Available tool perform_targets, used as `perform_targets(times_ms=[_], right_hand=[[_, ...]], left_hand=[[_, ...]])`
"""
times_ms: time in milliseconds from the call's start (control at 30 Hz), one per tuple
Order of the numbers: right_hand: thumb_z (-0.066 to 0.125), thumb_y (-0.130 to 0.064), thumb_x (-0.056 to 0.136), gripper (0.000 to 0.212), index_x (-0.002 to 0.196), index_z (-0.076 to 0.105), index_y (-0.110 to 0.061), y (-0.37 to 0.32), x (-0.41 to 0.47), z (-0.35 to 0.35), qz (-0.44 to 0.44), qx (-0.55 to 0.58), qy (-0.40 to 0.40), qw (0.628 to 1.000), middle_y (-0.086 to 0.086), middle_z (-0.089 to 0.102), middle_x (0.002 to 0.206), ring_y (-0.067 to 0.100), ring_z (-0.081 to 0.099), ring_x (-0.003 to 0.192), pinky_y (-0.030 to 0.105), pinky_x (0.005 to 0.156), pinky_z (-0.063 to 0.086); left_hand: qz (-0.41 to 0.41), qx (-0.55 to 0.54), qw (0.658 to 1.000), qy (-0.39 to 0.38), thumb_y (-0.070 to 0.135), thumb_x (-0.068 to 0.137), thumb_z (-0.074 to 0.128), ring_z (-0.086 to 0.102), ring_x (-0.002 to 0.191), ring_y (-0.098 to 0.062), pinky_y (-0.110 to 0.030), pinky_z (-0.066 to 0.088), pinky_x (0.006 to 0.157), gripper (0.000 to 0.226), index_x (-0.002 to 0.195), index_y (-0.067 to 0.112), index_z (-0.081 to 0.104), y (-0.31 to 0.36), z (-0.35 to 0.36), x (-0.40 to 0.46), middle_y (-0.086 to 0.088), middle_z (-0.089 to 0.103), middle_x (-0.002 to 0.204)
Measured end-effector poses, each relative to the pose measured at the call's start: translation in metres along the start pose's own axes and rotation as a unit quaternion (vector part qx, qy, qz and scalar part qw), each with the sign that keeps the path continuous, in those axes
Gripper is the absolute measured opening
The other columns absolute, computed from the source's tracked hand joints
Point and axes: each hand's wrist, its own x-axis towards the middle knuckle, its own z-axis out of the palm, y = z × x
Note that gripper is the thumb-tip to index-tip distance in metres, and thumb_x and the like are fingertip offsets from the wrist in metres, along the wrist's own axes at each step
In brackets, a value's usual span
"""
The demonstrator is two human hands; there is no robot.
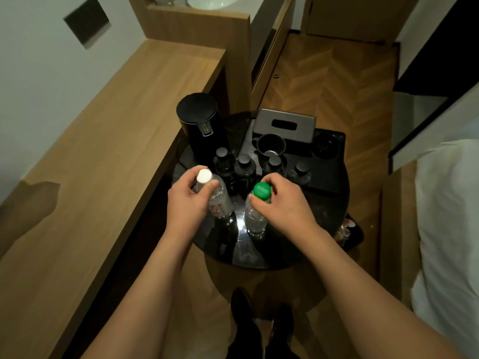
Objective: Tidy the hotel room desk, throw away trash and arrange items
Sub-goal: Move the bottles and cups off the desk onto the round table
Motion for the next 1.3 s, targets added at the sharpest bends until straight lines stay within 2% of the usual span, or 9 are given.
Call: perform_targets(times_ms=[267,500,667,767,833,933,1000,1100,1300], right_hand=[[0.073,-0.038,0.083,0.026,0.101,0.059,-0.026,-0.012,0.051,0.028,-0.010,-0.029,-0.005,1.000,-0.014,0.055,0.090,0.007,0.054,0.082,0.028,0.074,0.046],[0.068,-0.039,0.088,0.031,0.115,0.058,-0.027,-0.013,0.064,0.044,-0.018,-0.066,-0.031,0.997,-0.013,0.052,0.104,0.006,0.054,0.089,0.028,0.080,0.048],[0.066,-0.040,0.090,0.032,0.117,0.056,-0.027,-0.018,0.064,0.047,-0.013,-0.078,-0.029,0.996,-0.012,0.051,0.107,0.007,0.053,0.089,0.027,0.078,0.044],[0.064,-0.046,0.090,0.040,0.124,0.053,-0.027,-0.022,0.060,0.044,-0.010,-0.133,-0.036,0.990,-0.009,0.053,0.111,0.010,0.055,0.095,0.028,0.078,0.043],[0.062,-0.052,0.089,0.050,0.129,0.051,-0.024,-0.028,0.056,0.043,-0.029,-0.192,-0.006,0.981,-0.005,0.056,0.115,0.015,0.056,0.102,0.032,0.086,0.045],[0.061,-0.048,0.090,0.054,0.132,0.052,-0.016,-0.042,0.047,0.045,-0.099,-0.220,0.080,0.967,0.002,0.058,0.114,0.020,0.057,0.105,0.037,0.093,0.045],[0.062,-0.040,0.091,0.051,0.133,0.052,-0.013,-0.051,0.043,0.050,-0.161,-0.203,0.100,0.961,0.005,0.058,0.119,0.021,0.055,0.111,0.038,0.098,0.044],[0.062,-0.029,0.092,0.051,0.138,0.049,-0.010,-0.067,0.044,0.061,-0.236,-0.172,0.091,0.952,0.007,0.054,0.133,0.020,0.049,0.127,0.037,0.111,0.038],[0.061,-0.020,0.095,0.055,0.145,0.043,-0.008,-0.103,0.046,0.095,-0.318,-0.118,0.020,0.941,0.008,0.046,0.148,0.018,0.038,0.140,0.040,0.117,0.033]], left_hand=[[0.005,0.003,0.999,-0.033,0.017,0.092,0.072,0.058,0.080,0.009,-0.016,0.050,0.071,0.023,0.107,0.032,0.064,-0.021,0.002,0.048,0.015,0.066,0.094],[-0.014,0.035,0.996,-0.082,0.021,0.091,0.074,0.058,0.098,0.013,-0.004,0.045,0.076,0.029,0.117,0.030,0.064,-0.042,0.008,0.063,0.019,0.065,0.105],[-0.017,0.055,0.994,-0.092,0.027,0.093,0.072,0.057,0.114,-0.001,-0.037,0.052,0.100,0.040,0.131,0.027,0.060,-0.046,0.010,0.070,0.014,0.063,0.122],[-0.021,0.059,0.993,-0.104,0.027,0.094,0.070,0.056,0.116,-0.003,-0.038,0.051,0.102,0.044,0.136,0.026,0.057,-0.043,0.006,0.070,0.012,0.061,0.126],[-0.024,0.062,0.992,-0.104,0.032,0.094,0.069,0.055,0.119,-0.002,-0.035,0.050,0.104,0.048,0.140,0.027,0.054,-0.043,-0.002,0.066,0.011,0.059,0.133],[-0.016,0.093,0.993,-0.071,0.040,0.097,0.063,0.052,0.114,0.005,-0.023,0.046,0.099,0.051,0.144,0.026,0.051,-0.042,-0.019,0.057,0.011,0.053,0.142],[-0.004,0.126,0.992,-0.026,0.039,0.100,0.059,0.051,0.122,-0.003,-0.027,0.045,0.102,0.047,0.143,0.021,0.052,-0.042,-0.033,0.052,0.007,0.054,0.141],[0.012,0.162,0.986,0.038,0.034,0.102,0.056,0.052,0.126,-0.013,-0.037,0.046,0.107,0.041,0.139,0.017,0.054,-0.043,-0.053,0.045,0.002,0.057,0.137],[-0.009,0.213,0.967,0.137,0.029,0.105,0.051,0.049,0.131,-0.016,-0.038,0.042,0.112,0.040,0.141,0.014,0.052,-0.051,-0.097,0.022,-0.003,0.056,0.140]])
